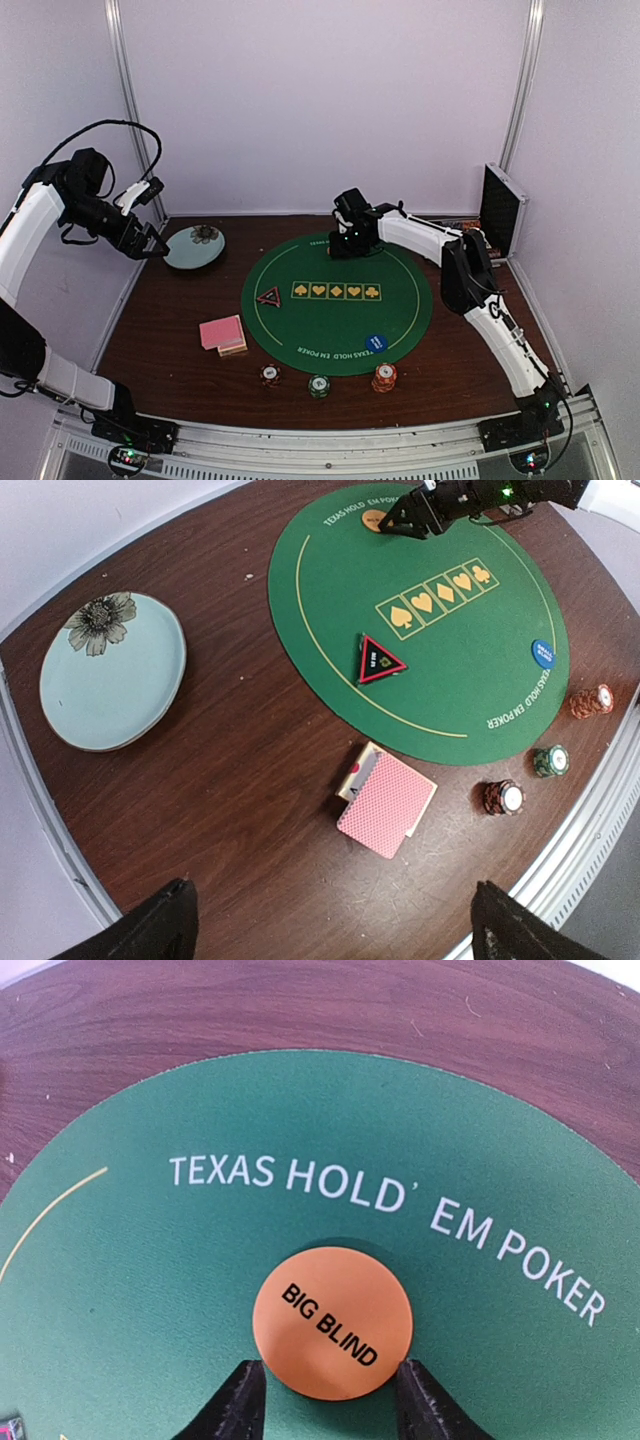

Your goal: Distribute texas hold em gaming equipment

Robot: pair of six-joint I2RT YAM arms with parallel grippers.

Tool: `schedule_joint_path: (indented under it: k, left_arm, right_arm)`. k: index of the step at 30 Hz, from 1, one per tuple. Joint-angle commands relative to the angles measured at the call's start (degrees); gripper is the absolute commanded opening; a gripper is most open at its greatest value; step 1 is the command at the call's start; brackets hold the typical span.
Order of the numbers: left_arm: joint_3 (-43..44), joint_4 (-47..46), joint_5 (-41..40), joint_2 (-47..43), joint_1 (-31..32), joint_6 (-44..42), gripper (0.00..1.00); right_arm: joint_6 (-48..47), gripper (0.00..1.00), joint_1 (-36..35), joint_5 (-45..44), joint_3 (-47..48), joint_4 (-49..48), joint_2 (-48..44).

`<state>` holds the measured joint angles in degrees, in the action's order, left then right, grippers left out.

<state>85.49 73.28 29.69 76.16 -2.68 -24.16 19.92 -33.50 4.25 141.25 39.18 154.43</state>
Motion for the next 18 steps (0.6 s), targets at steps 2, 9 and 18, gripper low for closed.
schedule_joint_path:
  k: [2, 9, 18]
  left_arm:
    - [-0.08, -1.88, 0.48, -0.49, -0.14, -0.50, 0.98]
    - [0.42, -1.90, 0.24, -1.98, -0.16, -0.10, 0.98]
    - [0.40, -1.52, 0.91, -2.80, -0.14, 0.67, 0.98]
  right_arm:
    - [-0.31, 0.52, 0.49, 2.16, 0.33, 0.75, 0.21]
    - [-2.97, 0.70, -0.39, 1.55, -9.25, -1.69, -10.70]
    - [-3.65, 0.73, -6.99, -3.03, -47.89, -9.39, -36.09]
